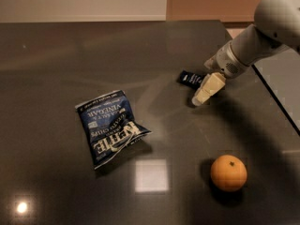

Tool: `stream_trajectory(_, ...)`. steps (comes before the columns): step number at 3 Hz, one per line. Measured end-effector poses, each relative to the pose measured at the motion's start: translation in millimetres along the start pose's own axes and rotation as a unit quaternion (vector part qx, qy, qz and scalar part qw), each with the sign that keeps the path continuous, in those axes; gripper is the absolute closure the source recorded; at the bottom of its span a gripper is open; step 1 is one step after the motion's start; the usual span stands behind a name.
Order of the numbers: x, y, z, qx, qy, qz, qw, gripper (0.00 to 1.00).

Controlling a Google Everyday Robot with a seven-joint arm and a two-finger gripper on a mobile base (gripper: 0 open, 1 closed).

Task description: Move rxbar blueberry near blue chip bag

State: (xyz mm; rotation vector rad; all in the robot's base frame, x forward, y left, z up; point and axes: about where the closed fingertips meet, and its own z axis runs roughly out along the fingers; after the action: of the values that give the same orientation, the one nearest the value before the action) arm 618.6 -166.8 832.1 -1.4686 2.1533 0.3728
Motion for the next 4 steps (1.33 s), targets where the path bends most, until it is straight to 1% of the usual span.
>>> stream_trajectory(1,-1.1,-3.4,8.5,-0.004,0.000,0.003,1.0000,0.04)
stream_trajectory(2,-4.7,-6.1,14.7,-0.011,-0.002,0.002,0.9999,0.24)
stream_trajectory(4,-12.3,-7.1,14.2,-0.023,-0.017,0.002,0.9996,0.71)
